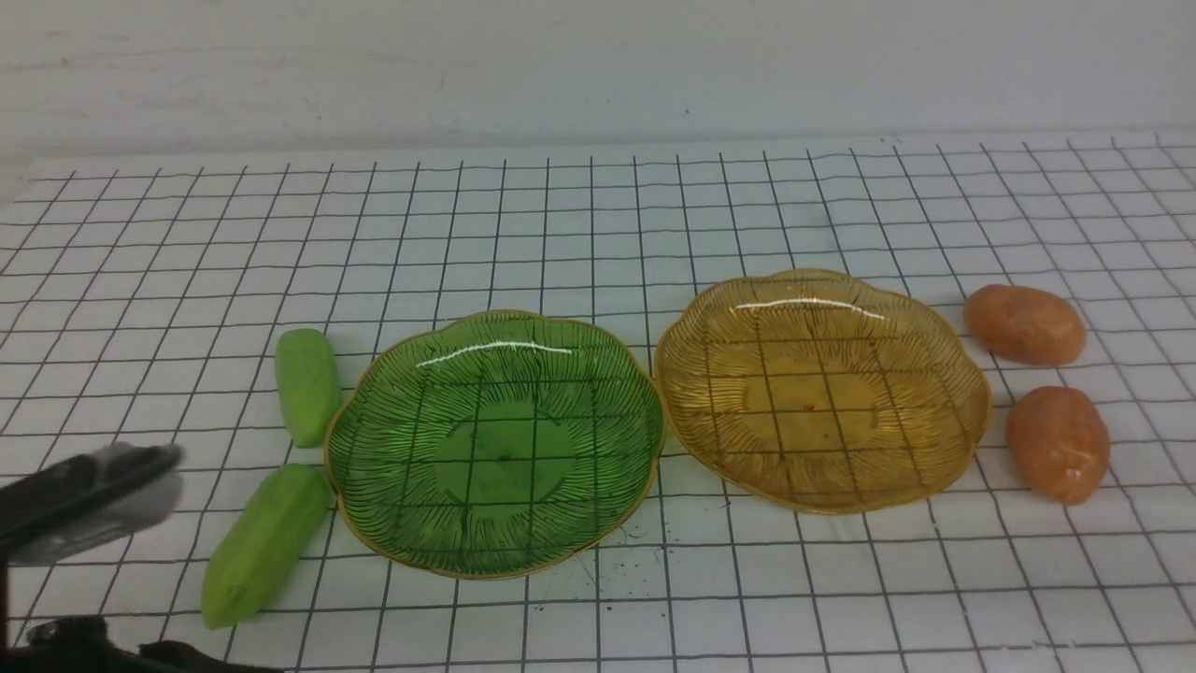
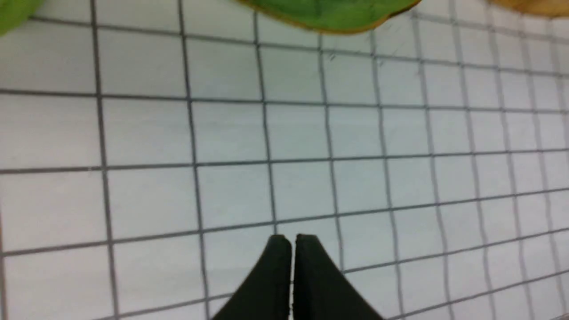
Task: Put different types of vegetables on the plate.
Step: 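Put the potato onto the plate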
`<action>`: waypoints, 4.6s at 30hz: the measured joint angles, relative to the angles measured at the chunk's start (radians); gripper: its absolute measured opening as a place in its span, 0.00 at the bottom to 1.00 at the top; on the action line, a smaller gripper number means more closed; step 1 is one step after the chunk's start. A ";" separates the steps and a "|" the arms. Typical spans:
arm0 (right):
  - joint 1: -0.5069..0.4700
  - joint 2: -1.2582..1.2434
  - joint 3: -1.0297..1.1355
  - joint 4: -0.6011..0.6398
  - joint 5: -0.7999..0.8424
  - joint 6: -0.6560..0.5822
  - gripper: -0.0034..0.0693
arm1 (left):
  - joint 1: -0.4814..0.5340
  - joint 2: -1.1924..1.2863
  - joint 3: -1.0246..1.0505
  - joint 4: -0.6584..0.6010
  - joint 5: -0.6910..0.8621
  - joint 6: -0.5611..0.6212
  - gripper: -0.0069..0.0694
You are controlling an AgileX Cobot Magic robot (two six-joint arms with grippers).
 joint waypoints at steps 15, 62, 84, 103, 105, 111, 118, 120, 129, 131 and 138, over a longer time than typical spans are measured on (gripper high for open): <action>0.000 0.469 -0.230 -0.120 -0.132 0.055 0.20 | 0.000 0.223 -0.011 0.025 -0.011 0.056 0.08; 0.006 1.109 -1.038 -0.214 0.221 0.061 0.80 | 0.000 0.223 -0.014 0.025 -0.037 0.089 0.09; 0.237 1.283 -1.068 -0.180 0.156 0.067 0.99 | 0.000 0.223 -0.014 0.021 -0.037 0.089 0.09; 0.115 1.316 -1.224 -0.476 0.196 0.089 0.85 | 0.000 0.223 -0.014 0.006 -0.038 0.090 0.09; 0.085 1.334 -1.224 -0.439 0.218 0.056 0.76 | 0.000 0.223 -0.014 0.006 -0.038 0.090 0.09; -0.009 1.373 -1.224 -0.311 0.278 -0.134 0.24 | 0.000 0.223 -0.014 0.006 -0.038 0.090 0.09; -0.025 1.374 -1.224 -0.280 0.279 -0.228 0.03 | 0.000 0.223 -0.014 0.006 -0.038 0.090 0.09; -0.025 1.374 -1.225 -0.280 0.269 -0.229 0.04 | 0.000 0.223 -0.014 0.006 -0.038 0.090 0.09; -0.025 1.374 -1.225 -0.283 0.176 -0.239 0.45 | 0.000 0.223 -0.014 0.006 -0.038 0.090 0.09; -0.025 1.374 -1.225 -0.270 0.160 -0.239 0.58 | 0.000 0.223 -0.014 0.006 -0.040 0.090 0.09; -0.025 1.399 -1.225 -0.241 0.072 -0.239 0.93 | 0.000 0.223 -0.014 0.005 -0.047 0.090 0.09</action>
